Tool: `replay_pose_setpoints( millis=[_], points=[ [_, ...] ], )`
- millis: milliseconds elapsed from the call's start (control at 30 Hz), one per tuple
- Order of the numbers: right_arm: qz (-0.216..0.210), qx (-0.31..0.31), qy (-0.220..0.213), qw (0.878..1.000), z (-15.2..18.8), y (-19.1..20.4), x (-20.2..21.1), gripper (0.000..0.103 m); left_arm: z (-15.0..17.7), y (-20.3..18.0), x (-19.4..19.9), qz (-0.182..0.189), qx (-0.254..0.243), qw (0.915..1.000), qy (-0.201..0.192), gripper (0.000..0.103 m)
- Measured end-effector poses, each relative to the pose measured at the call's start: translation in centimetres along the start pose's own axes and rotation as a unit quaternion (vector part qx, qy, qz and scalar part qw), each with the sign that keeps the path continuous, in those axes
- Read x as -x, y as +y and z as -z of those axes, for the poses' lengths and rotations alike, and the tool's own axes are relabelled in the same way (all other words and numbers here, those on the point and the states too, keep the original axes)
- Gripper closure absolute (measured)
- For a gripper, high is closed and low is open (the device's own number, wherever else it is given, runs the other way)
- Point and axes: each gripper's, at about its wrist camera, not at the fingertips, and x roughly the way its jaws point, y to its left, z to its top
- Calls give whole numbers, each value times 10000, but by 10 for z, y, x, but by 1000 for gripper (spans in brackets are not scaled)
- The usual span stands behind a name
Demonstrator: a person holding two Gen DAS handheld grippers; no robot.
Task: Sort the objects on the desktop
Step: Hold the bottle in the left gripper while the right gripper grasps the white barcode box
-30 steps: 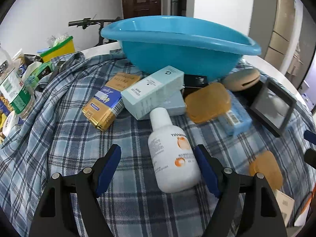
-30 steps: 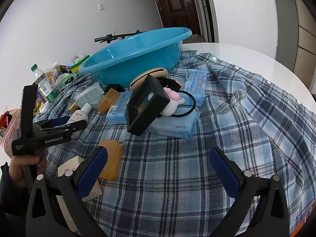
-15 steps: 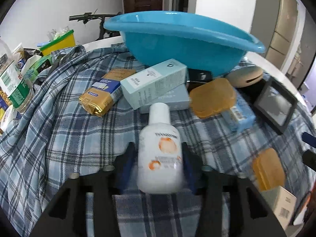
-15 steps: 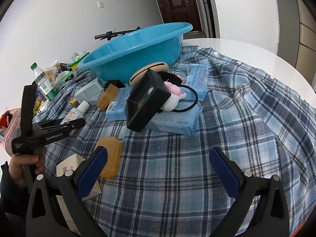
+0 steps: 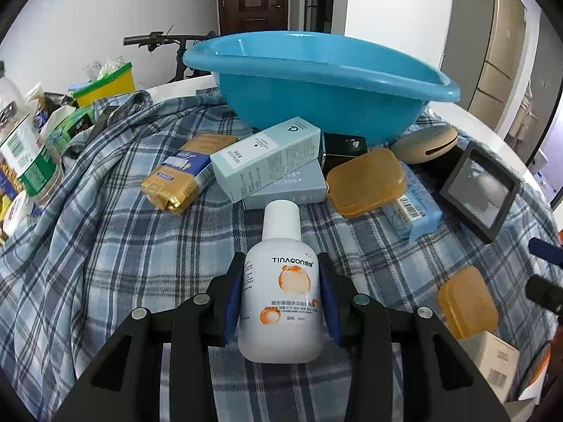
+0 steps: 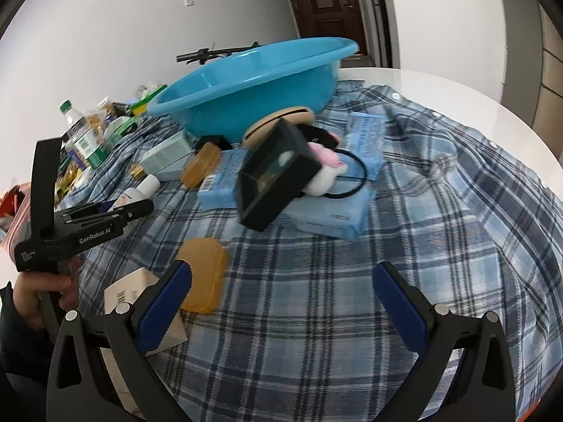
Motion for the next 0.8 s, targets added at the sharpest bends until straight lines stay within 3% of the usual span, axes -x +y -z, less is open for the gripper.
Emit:
replay_pose_setpoints(
  millis=[367,500,633,800],
  points=[
    [-771,721,170,9943,1,40,7,4,12,-11,16,119,-49,9999,13,61],
    [-1023,1080,384,9881,2,66,4,14,13,-9,17,96,-17,10000,-6,61],
    [-1150,1196,744,9833,5,78,-9,30,14,-8,24,73,-45,9999,-72,61],
    [-1292,1322,958,9781,9,87,-13,33,15,-5,28,42,-7,9999,-124,61]
  ],
)
